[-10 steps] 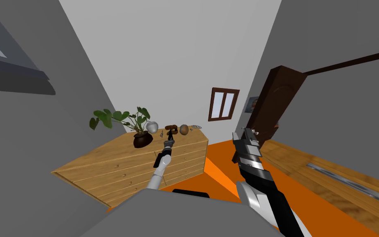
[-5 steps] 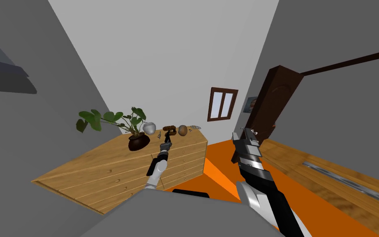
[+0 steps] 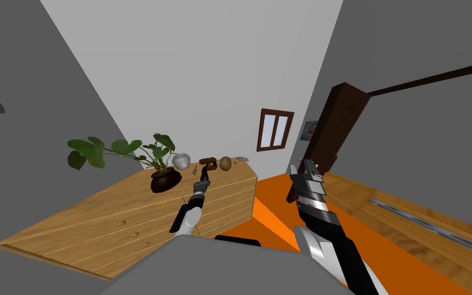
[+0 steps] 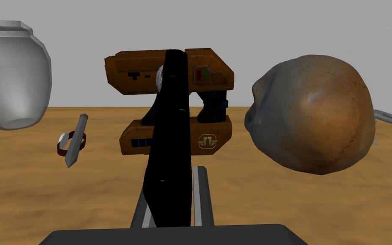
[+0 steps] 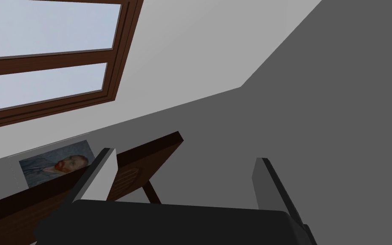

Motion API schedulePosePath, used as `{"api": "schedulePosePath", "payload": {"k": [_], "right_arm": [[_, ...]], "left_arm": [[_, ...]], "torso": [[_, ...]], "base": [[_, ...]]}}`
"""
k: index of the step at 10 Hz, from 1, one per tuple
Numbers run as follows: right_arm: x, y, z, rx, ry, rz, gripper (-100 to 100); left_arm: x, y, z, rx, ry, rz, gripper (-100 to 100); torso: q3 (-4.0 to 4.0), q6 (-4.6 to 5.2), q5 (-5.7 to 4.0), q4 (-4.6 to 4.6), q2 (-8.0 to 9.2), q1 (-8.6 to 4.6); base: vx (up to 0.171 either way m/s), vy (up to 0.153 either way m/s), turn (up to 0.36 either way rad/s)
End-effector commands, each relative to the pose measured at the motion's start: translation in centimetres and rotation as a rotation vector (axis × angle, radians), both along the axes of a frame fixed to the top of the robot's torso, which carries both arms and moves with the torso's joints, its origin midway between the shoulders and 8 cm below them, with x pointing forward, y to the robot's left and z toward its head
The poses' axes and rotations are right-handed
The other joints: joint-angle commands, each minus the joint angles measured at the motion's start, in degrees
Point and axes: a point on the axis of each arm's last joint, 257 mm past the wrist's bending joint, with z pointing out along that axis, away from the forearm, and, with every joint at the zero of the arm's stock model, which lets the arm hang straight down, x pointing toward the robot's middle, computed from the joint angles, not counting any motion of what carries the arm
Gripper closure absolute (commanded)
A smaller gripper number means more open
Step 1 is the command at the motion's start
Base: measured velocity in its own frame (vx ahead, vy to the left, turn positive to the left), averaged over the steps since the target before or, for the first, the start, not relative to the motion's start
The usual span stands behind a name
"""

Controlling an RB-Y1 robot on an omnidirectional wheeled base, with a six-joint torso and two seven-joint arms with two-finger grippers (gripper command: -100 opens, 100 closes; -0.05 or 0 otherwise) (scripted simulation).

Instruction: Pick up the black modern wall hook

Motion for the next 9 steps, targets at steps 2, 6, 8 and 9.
{"api": "schedulePosePath", "payload": {"k": [2, 6, 8, 9], "right_arm": [[0.0, 0.0, 0.0, 0.000, 0.000, 0.000, 0], [0.0, 0.0, 0.0, 0.000, 0.000, 0.000, 0], [0.0, 0.0, 0.0, 0.000, 0.000, 0.000, 0], [0.0, 0.0, 0.0, 0.000, 0.000, 0.000, 0]], "left_arm": [[-2.2, 0.6, 1.0, 0.009, -0.005, 0.014, 100], [-5.2, 1.3, 2.1, 0.019, 0.003, 0.025, 100], [-5.3, 1.5, 2.3, 0.023, 0.003, 0.026, 100], [-5.4, 1.6, 2.4, 0.023, 0.002, 0.028, 0]], "torso": [[-0.05, -0.02, -0.01, -0.02, -0.08, 0.00], [-0.04, 0.02, -0.02, 0.01, -0.09, -0.03], [0.10, -0.01, -0.01, 0.06, 0.16, 0.02], [0.12, 0.02, 0.01, 0.07, 0.20, 0.03]], "base": [[0.067, -0.006, -0.037], [0.057, -0.011, -0.045], [0.007, -0.003, 0.005], [0.000, 0.000, 0.000]]}}
